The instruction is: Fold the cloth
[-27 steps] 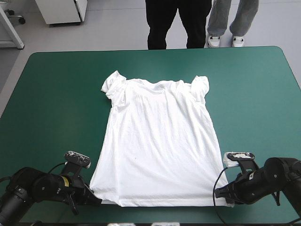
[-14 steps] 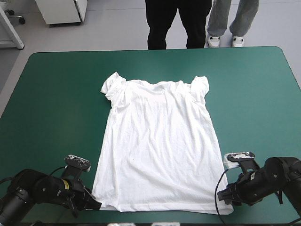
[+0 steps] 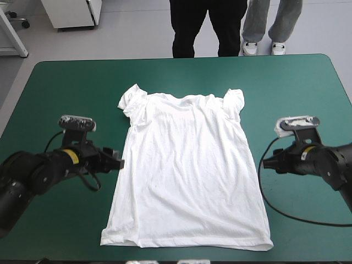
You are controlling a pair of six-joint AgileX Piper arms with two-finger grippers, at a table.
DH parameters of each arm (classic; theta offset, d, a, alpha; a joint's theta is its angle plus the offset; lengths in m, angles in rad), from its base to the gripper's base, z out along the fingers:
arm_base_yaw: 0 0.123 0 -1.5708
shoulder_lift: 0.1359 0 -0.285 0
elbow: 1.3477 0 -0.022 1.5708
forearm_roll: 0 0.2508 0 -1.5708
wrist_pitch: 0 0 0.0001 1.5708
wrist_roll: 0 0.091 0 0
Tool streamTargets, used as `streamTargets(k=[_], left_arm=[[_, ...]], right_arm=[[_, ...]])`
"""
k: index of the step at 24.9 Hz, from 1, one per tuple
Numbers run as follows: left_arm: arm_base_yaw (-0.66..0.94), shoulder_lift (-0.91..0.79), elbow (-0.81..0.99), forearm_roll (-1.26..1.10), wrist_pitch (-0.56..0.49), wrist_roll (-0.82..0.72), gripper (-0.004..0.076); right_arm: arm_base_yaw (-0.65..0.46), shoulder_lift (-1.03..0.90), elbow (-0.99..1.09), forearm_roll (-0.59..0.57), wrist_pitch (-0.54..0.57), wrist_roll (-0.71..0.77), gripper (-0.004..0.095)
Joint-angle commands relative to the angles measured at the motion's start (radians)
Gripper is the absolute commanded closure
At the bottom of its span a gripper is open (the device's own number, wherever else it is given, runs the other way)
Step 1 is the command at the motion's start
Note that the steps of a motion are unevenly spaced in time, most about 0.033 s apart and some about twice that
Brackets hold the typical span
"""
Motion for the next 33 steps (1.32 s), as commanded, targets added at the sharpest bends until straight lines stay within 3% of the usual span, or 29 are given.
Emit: streamTargets(k=[1,7,18,26,28,33], left_arm=[[0.001,0.183,-0.204,0.142,-0.057,-0.059,0.0314],[0.041,0.498,-0.358,0.139,-0.048,-0.056,0.0314],[0.110,0.727,-0.359,0.060,-0.049,0.021,0.0314],[0.110,0.799,-0.359,0.048,-0.035,0.029,0.0325],[0.110,0.809,-0.359,0.045,-0.028,0.032,0.0375],[0.110,0.837,-0.359,0.032,-0.013,0.039,0.0638]], right_arm=[[-0.002,0.089,-0.143,-0.046,-0.065,0.019,0.0375],[-0.002,0.181,-0.244,-0.058,-0.063,-0.014,0.0375],[-0.002,0.191,-0.242,-0.061,-0.102,-0.026,0.0376],[-0.002,0.285,-0.242,-0.057,-0.125,-0.034,0.0375],[-0.002,0.318,-0.244,-0.057,-0.148,-0.036,0.0375],[-0.002,0.419,-0.305,-0.042,-0.156,-0.051,0.0375]])
